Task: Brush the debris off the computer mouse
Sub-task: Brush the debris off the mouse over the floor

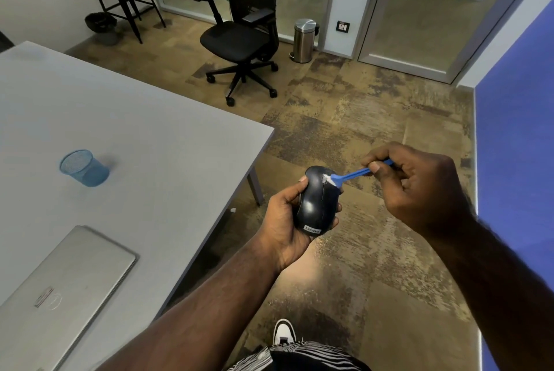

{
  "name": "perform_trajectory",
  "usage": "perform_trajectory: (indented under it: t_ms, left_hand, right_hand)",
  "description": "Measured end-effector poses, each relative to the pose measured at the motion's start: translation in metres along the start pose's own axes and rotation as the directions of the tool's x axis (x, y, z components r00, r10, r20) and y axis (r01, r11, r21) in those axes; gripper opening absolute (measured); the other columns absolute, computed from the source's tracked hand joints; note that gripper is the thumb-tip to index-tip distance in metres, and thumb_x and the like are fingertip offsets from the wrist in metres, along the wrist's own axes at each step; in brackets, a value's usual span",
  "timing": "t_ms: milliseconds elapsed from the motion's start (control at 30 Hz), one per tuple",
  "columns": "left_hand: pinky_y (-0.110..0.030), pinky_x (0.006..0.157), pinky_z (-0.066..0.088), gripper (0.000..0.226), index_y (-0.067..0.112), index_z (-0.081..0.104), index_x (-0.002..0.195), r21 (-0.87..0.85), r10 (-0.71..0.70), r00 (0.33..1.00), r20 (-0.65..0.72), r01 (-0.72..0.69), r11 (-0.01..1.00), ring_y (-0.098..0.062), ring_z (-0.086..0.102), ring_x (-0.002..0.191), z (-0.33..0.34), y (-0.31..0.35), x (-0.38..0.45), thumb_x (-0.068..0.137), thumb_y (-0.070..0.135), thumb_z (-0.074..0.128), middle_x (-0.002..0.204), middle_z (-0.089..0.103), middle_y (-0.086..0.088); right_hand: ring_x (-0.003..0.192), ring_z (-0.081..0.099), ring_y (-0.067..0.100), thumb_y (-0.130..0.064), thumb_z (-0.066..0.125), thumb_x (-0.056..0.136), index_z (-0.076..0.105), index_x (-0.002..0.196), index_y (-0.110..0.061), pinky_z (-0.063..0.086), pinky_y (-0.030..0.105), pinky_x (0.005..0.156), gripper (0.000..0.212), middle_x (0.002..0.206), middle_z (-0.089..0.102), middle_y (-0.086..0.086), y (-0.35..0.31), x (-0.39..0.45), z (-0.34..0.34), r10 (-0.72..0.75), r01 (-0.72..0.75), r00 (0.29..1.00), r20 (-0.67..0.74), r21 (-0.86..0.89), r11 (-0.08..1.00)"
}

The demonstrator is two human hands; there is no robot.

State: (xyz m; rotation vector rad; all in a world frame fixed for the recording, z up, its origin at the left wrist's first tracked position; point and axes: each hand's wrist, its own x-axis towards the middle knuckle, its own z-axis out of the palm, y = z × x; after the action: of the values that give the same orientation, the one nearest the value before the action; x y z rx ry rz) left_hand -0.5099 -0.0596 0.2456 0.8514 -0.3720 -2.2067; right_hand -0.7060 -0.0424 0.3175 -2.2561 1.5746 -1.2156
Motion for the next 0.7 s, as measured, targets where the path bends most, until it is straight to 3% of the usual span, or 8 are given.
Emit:
perform_trajectory:
  t_ms: [100,233,433,567,700]
  left_hand:
    - [-0.038,0.071,0.055,0.044,0.003,0.069,0.114,-0.036,0.001,1.0,-0.01,-0.002,0.999,-0.033,0.064,0.086,-0.001,0.0,0.001,0.09,0.037,0.055,0.11,0.066,-0.022]
    - [-0.038,0.071,0.055,0.049,0.001,0.062,0.124,-0.084,-0.009,1.0,0.011,0.01,0.996,-0.033,0.062,0.087,-0.001,-0.002,0.001,0.095,0.037,0.046,0.117,0.062,-0.023]
    - [-0.038,0.068,0.057,0.049,0.004,0.075,0.103,-0.118,-0.001,1.0,-0.022,-0.001,0.993,-0.03,0.067,0.084,-0.002,0.0,0.005,0.097,0.042,0.045,0.111,0.068,-0.019]
    - [-0.038,0.069,0.057,0.05,0.0,0.066,0.116,-0.141,-0.011,1.0,-0.018,0.008,0.99,-0.033,0.063,0.086,0.0,-0.001,0.004,0.093,0.041,0.048,0.111,0.065,-0.022]
    - [-0.037,0.07,0.058,0.049,0.0,0.072,0.108,-0.197,0.004,1.0,-0.005,-0.005,0.98,-0.031,0.068,0.083,-0.001,0.0,0.005,0.094,0.039,0.047,0.109,0.069,-0.021]
  right_hand:
    - [0.057,0.067,0.021,-0.016,0.059,0.089,0.073,0.095,-0.017,0.053,0.037,0.045,0.016,0.076,0.072,0.0,-0.001,-0.002,-0.002,-0.034,0.033,0.999,0.031,0.026,0.999]
    - [0.056,0.066,0.019,-0.005,0.061,0.09,0.072,0.096,-0.013,0.051,0.036,0.042,0.015,0.076,0.071,-0.001,-0.001,-0.001,-0.004,0.003,-0.004,0.999,-0.036,-0.017,1.0]
    - [0.068,0.066,0.006,-0.007,0.063,0.085,0.074,0.093,-0.013,0.053,0.027,0.057,0.015,0.083,0.07,-0.01,-0.011,-0.01,-0.002,-0.116,0.111,0.989,0.088,0.058,0.992]
    - [0.063,0.067,0.014,-0.002,0.062,0.086,0.073,0.093,-0.006,0.053,0.028,0.053,0.014,0.082,0.071,-0.003,-0.011,-0.01,0.0,-0.093,0.092,0.995,-0.027,-0.023,0.995]
    - [0.08,0.061,-0.012,-0.006,0.061,0.084,0.073,0.091,-0.009,0.047,0.006,0.066,0.014,0.089,0.062,-0.02,-0.016,-0.012,0.001,-0.144,0.139,0.984,0.101,0.054,0.989]
